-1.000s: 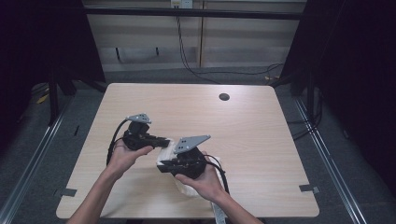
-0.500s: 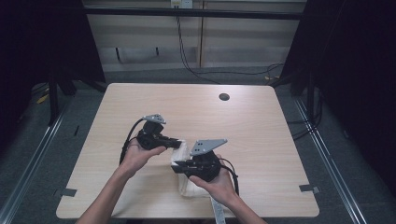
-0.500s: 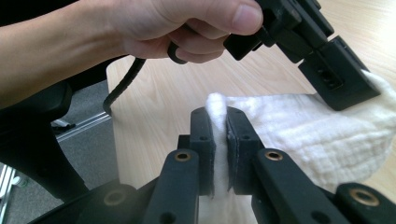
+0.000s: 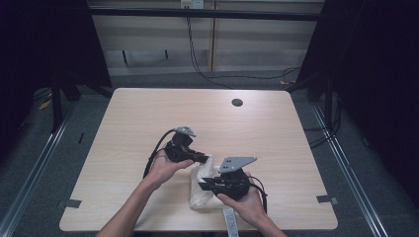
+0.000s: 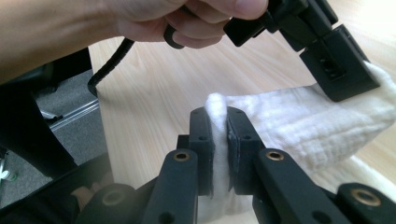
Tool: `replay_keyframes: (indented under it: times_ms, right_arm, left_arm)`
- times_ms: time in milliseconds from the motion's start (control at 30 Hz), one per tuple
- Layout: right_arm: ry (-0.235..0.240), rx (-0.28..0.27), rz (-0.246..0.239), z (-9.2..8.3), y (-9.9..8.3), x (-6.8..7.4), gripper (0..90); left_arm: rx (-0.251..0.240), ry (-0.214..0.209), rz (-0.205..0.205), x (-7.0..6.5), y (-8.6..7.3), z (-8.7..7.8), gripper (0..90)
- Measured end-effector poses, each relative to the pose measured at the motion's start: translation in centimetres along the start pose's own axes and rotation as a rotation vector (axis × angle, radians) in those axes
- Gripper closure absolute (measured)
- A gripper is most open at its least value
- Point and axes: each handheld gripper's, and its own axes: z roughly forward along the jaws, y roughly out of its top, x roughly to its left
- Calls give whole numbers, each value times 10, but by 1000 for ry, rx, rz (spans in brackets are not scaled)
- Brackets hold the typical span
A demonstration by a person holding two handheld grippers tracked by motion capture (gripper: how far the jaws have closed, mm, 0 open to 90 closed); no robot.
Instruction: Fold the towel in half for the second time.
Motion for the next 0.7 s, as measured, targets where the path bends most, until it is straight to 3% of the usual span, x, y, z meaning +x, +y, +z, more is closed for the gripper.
replay_keyframes:
  times_ms: [100, 233, 267, 433, 700]
  right_arm:
    - [-15, 16, 12, -1, -10, -4, 809]
    - [-43, 41, 25, -5, -22, -9, 780]
    - [-43, 41, 25, -5, -22, -9, 780]
    - [-66, 77, 34, -11, -32, -15, 738]
    - [-84, 72, 72, -18, -47, -22, 590]
  left_arm:
    - [16, -16, -15, 3, -3, 13, 857]
    - [35, -3, -36, 5, -7, 24, 847]
    - [23, -21, -46, 6, -8, 26, 847]
    - [25, -30, -58, 7, -8, 35, 818]
    - [16, -58, -63, 5, 1, 50, 783]
